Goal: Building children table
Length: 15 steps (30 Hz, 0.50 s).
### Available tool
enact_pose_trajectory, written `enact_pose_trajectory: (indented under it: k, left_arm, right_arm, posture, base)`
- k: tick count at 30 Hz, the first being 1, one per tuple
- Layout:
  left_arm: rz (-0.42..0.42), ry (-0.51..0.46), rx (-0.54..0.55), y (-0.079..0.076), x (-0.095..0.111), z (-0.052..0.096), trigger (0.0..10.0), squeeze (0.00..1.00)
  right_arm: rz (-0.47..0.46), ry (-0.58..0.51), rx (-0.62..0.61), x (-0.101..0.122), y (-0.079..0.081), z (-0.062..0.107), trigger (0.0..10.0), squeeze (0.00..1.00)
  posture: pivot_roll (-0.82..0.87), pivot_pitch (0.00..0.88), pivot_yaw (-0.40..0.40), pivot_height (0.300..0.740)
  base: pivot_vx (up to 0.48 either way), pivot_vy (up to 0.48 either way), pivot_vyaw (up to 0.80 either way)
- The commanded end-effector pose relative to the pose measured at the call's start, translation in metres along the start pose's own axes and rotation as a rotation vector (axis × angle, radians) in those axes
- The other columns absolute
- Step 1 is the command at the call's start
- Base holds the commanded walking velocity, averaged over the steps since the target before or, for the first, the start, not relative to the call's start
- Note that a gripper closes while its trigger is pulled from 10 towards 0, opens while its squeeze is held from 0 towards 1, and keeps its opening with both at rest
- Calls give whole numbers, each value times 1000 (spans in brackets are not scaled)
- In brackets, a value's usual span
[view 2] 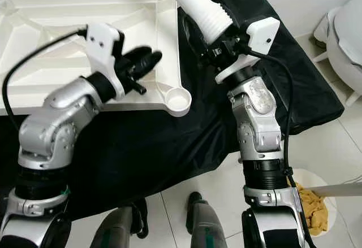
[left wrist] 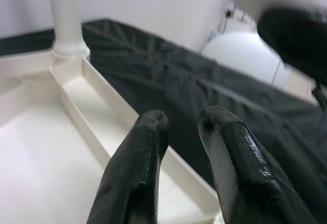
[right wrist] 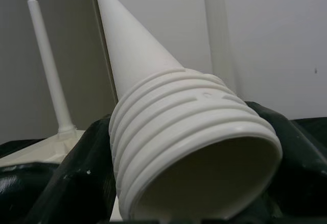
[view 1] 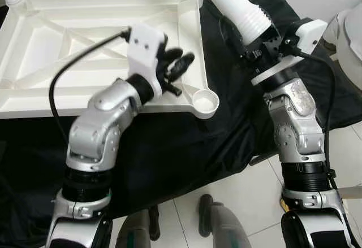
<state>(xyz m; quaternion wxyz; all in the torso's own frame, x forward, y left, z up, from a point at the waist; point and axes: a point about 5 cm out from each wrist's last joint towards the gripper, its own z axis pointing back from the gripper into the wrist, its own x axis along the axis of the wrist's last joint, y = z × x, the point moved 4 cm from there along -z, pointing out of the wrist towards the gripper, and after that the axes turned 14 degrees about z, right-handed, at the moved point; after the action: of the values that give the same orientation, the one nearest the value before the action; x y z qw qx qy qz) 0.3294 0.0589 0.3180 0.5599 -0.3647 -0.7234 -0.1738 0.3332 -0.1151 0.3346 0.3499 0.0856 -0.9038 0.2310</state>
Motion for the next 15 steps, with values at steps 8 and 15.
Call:
enact_pose_trajectory:
  k: [8,15]
  left_arm:
    - [162,-56,13,16,12,-4,10000,1000]
    - [359,-118,-51,17,23,-5,10000,1000]
  right_arm:
    - [-35,28,74,-2,18,14,10000,0]
    - [-43,53,86,-7,21,19,10000,0]
  posture:
    - [-15,255,41,740]
    - [-20,257,42,740]
  base:
    - [0,0,0]
    - [0,0,0]
